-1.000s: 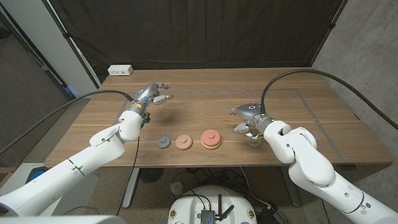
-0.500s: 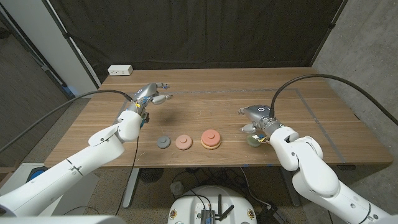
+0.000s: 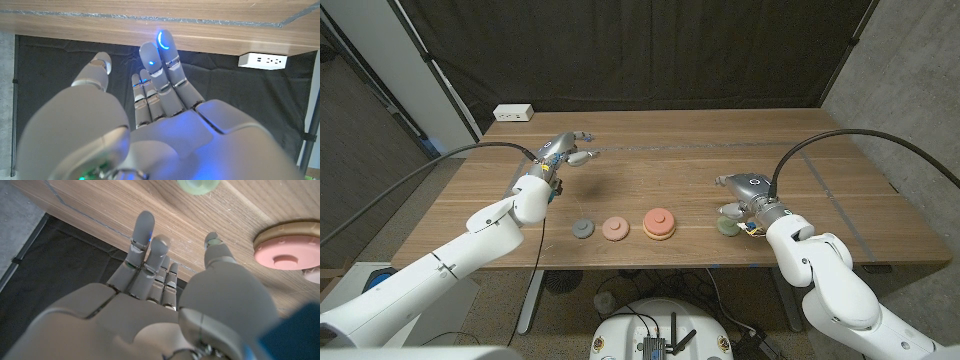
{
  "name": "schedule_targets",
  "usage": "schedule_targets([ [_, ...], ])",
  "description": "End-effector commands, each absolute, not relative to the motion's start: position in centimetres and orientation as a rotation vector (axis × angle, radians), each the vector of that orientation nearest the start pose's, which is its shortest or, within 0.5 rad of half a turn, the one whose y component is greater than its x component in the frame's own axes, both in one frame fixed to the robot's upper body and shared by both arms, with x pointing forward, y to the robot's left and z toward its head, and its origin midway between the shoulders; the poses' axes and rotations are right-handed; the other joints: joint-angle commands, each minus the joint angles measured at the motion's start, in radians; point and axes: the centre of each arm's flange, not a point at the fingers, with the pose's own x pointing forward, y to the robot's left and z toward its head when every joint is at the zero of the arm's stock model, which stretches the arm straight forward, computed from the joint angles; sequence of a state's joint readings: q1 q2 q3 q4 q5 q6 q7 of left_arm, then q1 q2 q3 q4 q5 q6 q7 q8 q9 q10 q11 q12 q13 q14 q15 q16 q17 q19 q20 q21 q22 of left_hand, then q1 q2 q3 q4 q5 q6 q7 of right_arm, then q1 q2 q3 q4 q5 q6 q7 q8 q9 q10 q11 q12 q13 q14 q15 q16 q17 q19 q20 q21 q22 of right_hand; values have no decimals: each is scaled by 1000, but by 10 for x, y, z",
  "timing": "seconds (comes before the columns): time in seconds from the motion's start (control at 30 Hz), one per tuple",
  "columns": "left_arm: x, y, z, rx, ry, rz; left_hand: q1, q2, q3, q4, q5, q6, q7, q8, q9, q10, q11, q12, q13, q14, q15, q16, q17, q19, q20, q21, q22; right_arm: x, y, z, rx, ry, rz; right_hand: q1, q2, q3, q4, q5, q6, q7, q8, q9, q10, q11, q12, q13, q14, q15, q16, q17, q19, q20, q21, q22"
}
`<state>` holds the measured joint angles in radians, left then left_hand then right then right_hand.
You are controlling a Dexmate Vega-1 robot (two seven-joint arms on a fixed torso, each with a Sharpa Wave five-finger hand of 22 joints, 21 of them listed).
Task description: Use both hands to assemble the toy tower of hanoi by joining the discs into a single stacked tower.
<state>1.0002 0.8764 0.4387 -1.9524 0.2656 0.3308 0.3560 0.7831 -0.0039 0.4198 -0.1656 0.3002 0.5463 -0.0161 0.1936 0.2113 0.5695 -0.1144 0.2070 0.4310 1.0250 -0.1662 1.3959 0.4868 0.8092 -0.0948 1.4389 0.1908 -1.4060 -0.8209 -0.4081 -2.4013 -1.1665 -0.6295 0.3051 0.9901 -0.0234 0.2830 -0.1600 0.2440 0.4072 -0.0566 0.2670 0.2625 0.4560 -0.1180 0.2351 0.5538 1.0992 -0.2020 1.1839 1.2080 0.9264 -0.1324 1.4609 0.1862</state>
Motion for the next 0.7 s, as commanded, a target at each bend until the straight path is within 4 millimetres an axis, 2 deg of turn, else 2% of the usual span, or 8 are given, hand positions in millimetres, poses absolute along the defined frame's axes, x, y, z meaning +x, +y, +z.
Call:
schedule_targets([
  [0.03,552,270,19,1115,-644,246,-4,-5,4,-1,1,-7,0,3,5,0,-1,1,3,-2,-53,3,2,-2,-112,5,0,440,-214,-80,-1620,-371,-179,14,-1,11,1,7,6,0,-1,3,16,0,9,4,5,-19,4,0,8,-83,6,3],
  [0.37,539,270,31,1212,-578,209,11,-19,5,-12,2,-10,0,4,4,5,-11,5,5,-6,-53,4,-2,-2,-114,8,0,439,-211,-83,-1599,-377,-192,15,0,12,2,7,6,0,-3,3,20,0,9,9,4,-19,6,1,6,-82,6,2],
  [0.7,536,266,48,1366,-537,158,24,-28,5,-12,2,-20,9,1,4,-5,-1,1,4,-7,-53,7,-5,-5,-113,10,1,439,-209,-84,-1594,-379,-202,13,0,13,4,7,6,0,-5,3,25,-2,9,16,-2,-19,1,-4,3,-82,7,2],
])
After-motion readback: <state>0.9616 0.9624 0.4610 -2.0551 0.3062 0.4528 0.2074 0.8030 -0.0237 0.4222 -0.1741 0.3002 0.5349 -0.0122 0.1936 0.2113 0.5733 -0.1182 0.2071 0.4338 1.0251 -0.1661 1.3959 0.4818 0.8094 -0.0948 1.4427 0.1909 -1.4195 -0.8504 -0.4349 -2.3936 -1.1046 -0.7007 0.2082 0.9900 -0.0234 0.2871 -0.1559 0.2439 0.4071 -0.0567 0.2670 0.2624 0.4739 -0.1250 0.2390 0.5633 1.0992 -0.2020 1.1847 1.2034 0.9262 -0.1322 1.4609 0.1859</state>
